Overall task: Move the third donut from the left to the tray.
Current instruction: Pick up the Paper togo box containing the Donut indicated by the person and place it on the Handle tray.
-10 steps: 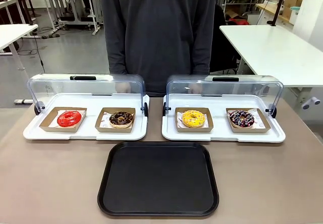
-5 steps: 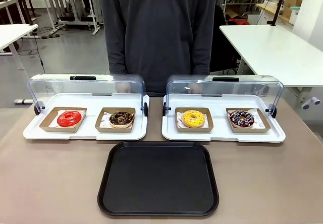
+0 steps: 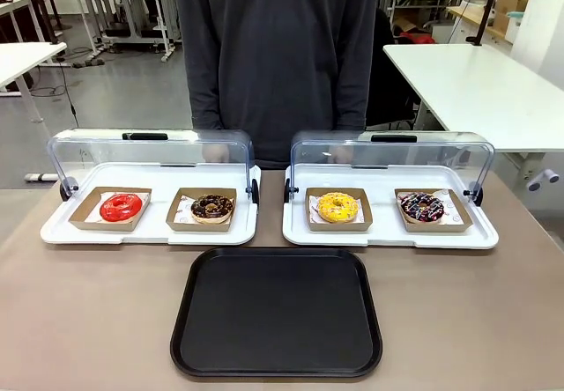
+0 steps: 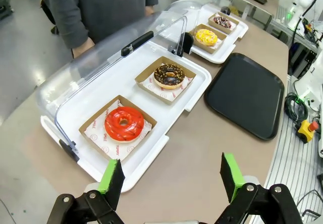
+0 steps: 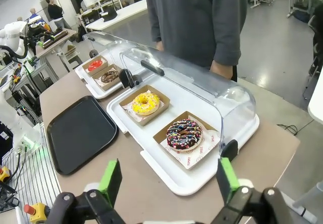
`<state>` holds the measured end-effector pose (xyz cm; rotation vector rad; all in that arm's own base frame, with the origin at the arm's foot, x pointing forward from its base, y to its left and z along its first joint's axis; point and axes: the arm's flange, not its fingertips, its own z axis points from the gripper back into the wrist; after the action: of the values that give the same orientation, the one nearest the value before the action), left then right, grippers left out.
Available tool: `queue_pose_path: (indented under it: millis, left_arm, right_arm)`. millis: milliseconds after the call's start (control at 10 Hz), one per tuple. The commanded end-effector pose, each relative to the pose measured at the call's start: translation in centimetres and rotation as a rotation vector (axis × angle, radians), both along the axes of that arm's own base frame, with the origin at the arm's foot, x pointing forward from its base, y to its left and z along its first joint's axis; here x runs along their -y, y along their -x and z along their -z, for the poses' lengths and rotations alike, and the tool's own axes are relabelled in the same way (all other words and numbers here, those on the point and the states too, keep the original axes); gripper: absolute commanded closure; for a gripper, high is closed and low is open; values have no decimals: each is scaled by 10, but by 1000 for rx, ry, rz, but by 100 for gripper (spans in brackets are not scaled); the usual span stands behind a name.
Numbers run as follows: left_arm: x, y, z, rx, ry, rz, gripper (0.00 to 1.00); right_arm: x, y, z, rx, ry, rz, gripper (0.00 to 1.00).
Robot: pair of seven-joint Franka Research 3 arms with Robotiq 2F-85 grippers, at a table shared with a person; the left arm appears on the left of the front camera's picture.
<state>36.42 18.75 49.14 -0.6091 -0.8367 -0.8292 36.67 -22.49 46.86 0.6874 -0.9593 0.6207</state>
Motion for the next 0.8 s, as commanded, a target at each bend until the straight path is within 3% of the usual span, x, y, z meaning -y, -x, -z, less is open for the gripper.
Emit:
queue_pose_path:
  millis: [0, 700]
  left_arm:
    - [1, 1, -2, -5, 6, 2, 0]
    - [1, 1, -2, -5, 6, 2, 0]
  right_arm:
    - [1, -3, -1, 27, -17, -2, 0]
    - [1, -3, -1, 27, -17, -2, 0]
